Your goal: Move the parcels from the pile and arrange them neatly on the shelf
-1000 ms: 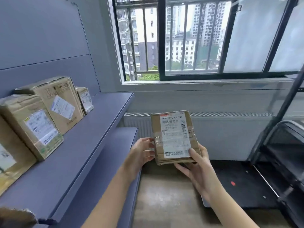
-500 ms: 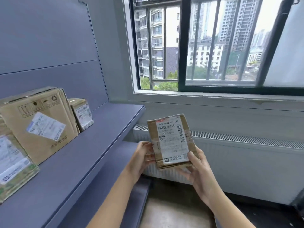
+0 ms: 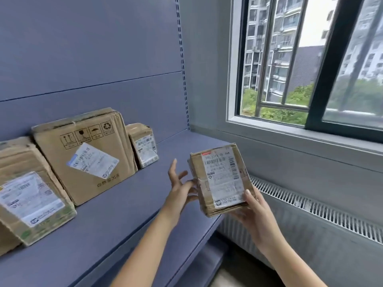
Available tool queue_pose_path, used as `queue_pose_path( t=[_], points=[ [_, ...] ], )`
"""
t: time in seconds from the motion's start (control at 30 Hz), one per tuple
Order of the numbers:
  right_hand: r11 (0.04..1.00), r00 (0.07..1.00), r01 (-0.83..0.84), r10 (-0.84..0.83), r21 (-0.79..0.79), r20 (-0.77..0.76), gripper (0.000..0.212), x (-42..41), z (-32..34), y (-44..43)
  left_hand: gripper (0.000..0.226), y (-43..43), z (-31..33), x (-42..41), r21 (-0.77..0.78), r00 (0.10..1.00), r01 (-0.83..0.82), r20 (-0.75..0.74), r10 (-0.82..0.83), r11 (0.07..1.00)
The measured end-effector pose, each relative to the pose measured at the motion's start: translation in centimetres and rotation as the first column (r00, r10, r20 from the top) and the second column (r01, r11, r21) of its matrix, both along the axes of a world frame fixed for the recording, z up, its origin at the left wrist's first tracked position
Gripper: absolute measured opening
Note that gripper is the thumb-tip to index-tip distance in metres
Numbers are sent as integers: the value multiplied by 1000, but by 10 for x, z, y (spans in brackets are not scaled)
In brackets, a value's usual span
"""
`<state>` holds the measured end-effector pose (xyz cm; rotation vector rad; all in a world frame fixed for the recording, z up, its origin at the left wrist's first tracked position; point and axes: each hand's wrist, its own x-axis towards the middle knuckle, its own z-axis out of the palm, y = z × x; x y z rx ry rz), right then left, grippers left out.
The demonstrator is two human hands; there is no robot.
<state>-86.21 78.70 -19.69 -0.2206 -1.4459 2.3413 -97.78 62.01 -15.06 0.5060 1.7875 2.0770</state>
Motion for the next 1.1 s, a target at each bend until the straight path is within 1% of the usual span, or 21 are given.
queue_pose_path(
  t=[0.1,0.17,0.27,0.33,0.37,0.43,0.47,0.5,0.57,0.6,0.67,0.73,0.8,0.83,0.9,0.97,1.03,1.1],
  points=[
    [997,1000,-2,2,83,6,47,-47,4,11,62,10,11,-40,-45,987,-36,-158,28,998],
    [991,1000,15,-15,135,2,45,-79,7,18,55,18,17,-70,-82,974,-66,-223,46,994],
    [970,1000,25,-25,241,-1,29,-125,14,30,44,30,28,-110,-92,971,-95,-227,72,991],
    [952,999,30,-37,304,16,26,-154,15,40,34,36,31,-134,-125,968,-102,-241,69,987],
    [942,999,26,-41,336,36,26,-167,13,45,35,38,31,-145,-147,963,-103,-263,62,984],
    [920,996,-25,-9,390,86,26,-189,9,55,59,40,26,-164,-191,946,-134,-317,68,973],
    [905,995,-65,26,421,98,24,-198,6,59,70,39,22,-170,-230,928,-180,-362,87,956],
    [881,992,-103,61,461,106,23,-207,4,62,73,38,19,-175,-278,898,-242,-427,106,929],
    [827,984,-170,115,536,135,23,-226,2,66,71,33,11,-183,-349,821,-364,-559,120,863],
    [806,980,-195,135,559,148,26,-236,-1,68,71,29,7,-188,-365,792,-407,-597,125,838],
    [758,970,-241,168,606,176,33,-257,-9,74,71,22,0,-199,-406,769,-461,-626,128,789],
    [659,958,-287,203,695,203,36,-277,-15,78,71,17,-3,-203,-441,728,-521,-677,110,731],
    [559,952,-298,226,774,204,38,-295,-16,81,70,18,-2,-207,-449,670,-606,-733,117,656],
    [522,951,-299,231,799,205,38,-305,-16,83,68,20,-2,-210,-454,637,-659,-761,123,600],
    [471,943,-315,256,824,215,36,-326,-15,87,68,24,-1,-218,-451,546,-778,-830,115,437],
    [444,926,-345,303,827,224,35,-347,-12,93,67,29,6,-224,-438,471,-858,-880,69,267],
    [409,908,-370,351,834,230,35,-367,-10,99,64,34,13,-229,-425,430,-895,-903,10,134],
    [371,890,-388,389,844,239,35,-384,-9,103,60,39,19,-236,-402,401,-915,-915,-48,22]
  ],
)
